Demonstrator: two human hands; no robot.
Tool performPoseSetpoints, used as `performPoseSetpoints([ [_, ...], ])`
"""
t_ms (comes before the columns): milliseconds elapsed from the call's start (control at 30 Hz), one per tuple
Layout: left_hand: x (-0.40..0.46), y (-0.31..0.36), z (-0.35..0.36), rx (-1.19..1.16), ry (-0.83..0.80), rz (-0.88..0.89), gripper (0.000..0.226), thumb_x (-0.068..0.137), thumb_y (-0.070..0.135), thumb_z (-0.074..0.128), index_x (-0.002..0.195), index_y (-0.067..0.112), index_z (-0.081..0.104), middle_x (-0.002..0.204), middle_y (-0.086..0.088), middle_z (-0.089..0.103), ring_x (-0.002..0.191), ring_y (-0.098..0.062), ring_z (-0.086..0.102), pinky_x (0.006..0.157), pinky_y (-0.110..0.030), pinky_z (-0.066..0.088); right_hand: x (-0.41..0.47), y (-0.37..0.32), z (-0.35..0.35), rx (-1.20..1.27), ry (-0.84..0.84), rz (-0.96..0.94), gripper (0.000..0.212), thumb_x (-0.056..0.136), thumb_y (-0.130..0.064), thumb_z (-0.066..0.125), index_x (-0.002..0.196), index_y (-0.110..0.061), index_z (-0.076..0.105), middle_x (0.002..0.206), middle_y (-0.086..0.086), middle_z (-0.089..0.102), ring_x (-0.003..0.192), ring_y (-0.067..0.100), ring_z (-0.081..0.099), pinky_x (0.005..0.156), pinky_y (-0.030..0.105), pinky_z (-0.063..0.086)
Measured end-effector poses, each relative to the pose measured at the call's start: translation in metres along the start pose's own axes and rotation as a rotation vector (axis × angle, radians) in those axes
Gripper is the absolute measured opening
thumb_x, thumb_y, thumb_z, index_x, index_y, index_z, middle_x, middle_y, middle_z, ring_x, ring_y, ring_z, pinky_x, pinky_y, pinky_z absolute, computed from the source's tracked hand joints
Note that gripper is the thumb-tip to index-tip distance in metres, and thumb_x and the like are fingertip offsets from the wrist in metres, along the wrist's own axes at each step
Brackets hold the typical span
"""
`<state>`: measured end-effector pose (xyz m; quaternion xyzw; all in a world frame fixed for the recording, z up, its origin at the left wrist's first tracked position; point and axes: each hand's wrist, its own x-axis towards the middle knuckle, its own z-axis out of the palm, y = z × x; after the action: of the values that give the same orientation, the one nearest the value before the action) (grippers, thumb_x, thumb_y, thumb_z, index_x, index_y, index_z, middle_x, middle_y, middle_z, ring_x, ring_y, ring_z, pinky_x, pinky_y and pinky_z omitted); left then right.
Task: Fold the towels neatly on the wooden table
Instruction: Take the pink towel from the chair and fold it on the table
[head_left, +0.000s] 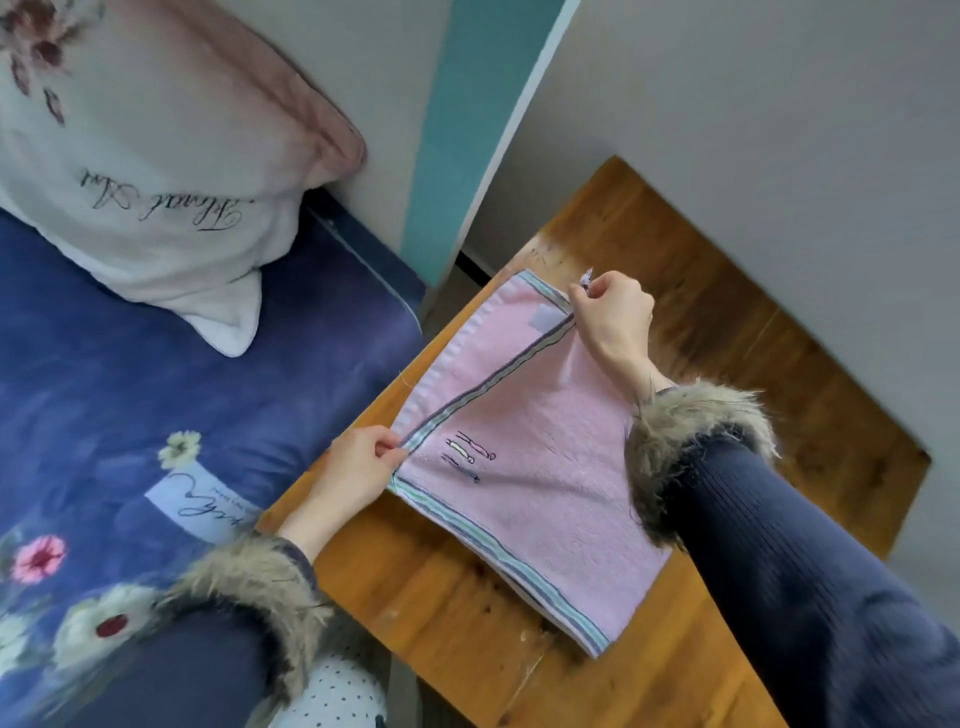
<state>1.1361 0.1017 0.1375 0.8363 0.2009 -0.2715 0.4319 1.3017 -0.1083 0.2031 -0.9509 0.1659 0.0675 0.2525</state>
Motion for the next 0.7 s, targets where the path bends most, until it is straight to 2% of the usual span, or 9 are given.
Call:
performPoseSetpoints([
  [67, 0.005, -0.007, 0.005, 0.051, 0.053, -0.012, 0.012, 0.090, 0.020, 0.059, 0.094, 0.010, 0.065, 0.082, 0.003, 0.055, 0.080, -0.015, 0.055, 0.067, -0.023, 0.041, 0.011, -0.007, 0.018, -0.033, -0.034, 0.017, 0.023, 0.089, -0.026, 0.050, 0.072, -0.011, 0.054, 0.075, 0.008, 0.057, 0.075, 0.024, 0.048, 0.067, 0.026, 0.032],
  [167, 0.008, -0.013, 0.011, 0.152, 0.106, 0.035, 0.014, 0.090, 0.022, 0.057, 0.094, 0.009, 0.064, 0.095, 0.000, 0.048, 0.095, -0.017, 0.047, 0.079, -0.025, 0.040, 0.024, -0.013, 0.040, -0.116, -0.091, -0.010, 0.026, 0.090, -0.024, 0.050, 0.068, -0.010, 0.051, 0.073, 0.006, 0.054, 0.074, 0.024, 0.048, 0.064, 0.027, 0.033],
  [233, 0.010, -0.015, 0.012, 0.173, 0.114, 0.049, 0.013, 0.091, 0.023, 0.057, 0.093, 0.011, 0.063, 0.098, 0.000, 0.044, 0.092, -0.014, 0.043, 0.077, -0.023, 0.038, 0.032, -0.011, 0.051, -0.181, -0.124, -0.077, 0.024, 0.089, -0.023, 0.051, 0.073, -0.009, 0.059, 0.088, 0.012, 0.059, 0.088, 0.027, 0.051, 0.070, 0.028, 0.036],
  [300, 0.012, -0.013, 0.011, 0.174, 0.106, 0.041, 0.010, 0.090, 0.023, 0.058, 0.088, 0.014, 0.060, 0.098, 0.001, 0.043, 0.087, -0.012, 0.044, 0.071, -0.021, 0.036, 0.038, -0.009, 0.058, -0.204, -0.146, -0.120, 0.025, 0.088, -0.023, 0.051, 0.087, -0.005, 0.068, 0.107, 0.017, 0.057, 0.102, 0.031, 0.050, 0.083, 0.033, 0.041],
  [333, 0.014, -0.012, 0.010, 0.162, 0.100, 0.031, 0.009, 0.090, 0.023, 0.059, 0.085, 0.016, 0.058, 0.097, 0.001, 0.044, 0.083, -0.012, 0.046, 0.069, -0.021, 0.036, 0.041, -0.008, 0.059, -0.207, -0.158, -0.127, 0.026, 0.087, -0.023, 0.051, 0.088, -0.003, 0.068, 0.109, 0.016, 0.057, 0.102, 0.031, 0.050, 0.085, 0.035, 0.042],
  [433, 0.021, -0.005, 0.008, 0.130, 0.085, -0.023, 0.011, 0.089, 0.022, 0.061, 0.080, 0.018, 0.055, 0.096, 0.000, 0.047, 0.077, -0.013, 0.049, 0.066, -0.022, 0.036, 0.047, -0.008, 0.061, -0.177, -0.213, -0.086, 0.034, 0.089, -0.025, 0.048, 0.074, 0.002, 0.063, 0.086, 0.018, 0.059, 0.085, 0.031, 0.054, 0.071, 0.032, 0.038],
  [500, 0.023, -0.001, 0.009, 0.172, 0.080, -0.038, 0.010, 0.090, 0.022, 0.059, 0.081, 0.018, 0.055, 0.098, -0.001, 0.049, 0.078, -0.014, 0.050, 0.065, -0.023, 0.037, 0.051, -0.007, 0.061, -0.168, -0.237, -0.080, 0.036, 0.091, -0.027, 0.045, 0.067, -0.005, 0.059, 0.082, 0.014, 0.057, 0.082, 0.030, 0.052, 0.070, 0.032, 0.038],
  [600, 0.022, 0.000, 0.012, 0.290, 0.110, -0.006, 0.010, 0.092, 0.024, 0.054, 0.090, 0.016, 0.060, 0.101, -0.003, 0.052, 0.089, -0.019, 0.051, 0.071, -0.027, 0.043, 0.055, -0.004, 0.059, -0.173, -0.278, -0.101, 0.022, 0.088, -0.017, 0.047, 0.089, -0.011, 0.067, 0.107, 0.011, 0.058, 0.097, 0.028, 0.053, 0.090, 0.038, 0.043],
  [700, 0.017, 0.000, 0.017, 0.310, 0.167, 0.017, 0.011, 0.092, 0.023, 0.053, 0.092, 0.014, 0.060, 0.099, 0.000, 0.042, 0.086, -0.016, 0.048, 0.067, -0.024, 0.040, 0.055, 0.000, 0.057, -0.156, -0.320, -0.126, 0.017, 0.083, -0.008, 0.050, 0.091, -0.007, 0.065, 0.103, 0.009, 0.059, 0.095, 0.023, 0.052, 0.083, 0.033, 0.043],
])
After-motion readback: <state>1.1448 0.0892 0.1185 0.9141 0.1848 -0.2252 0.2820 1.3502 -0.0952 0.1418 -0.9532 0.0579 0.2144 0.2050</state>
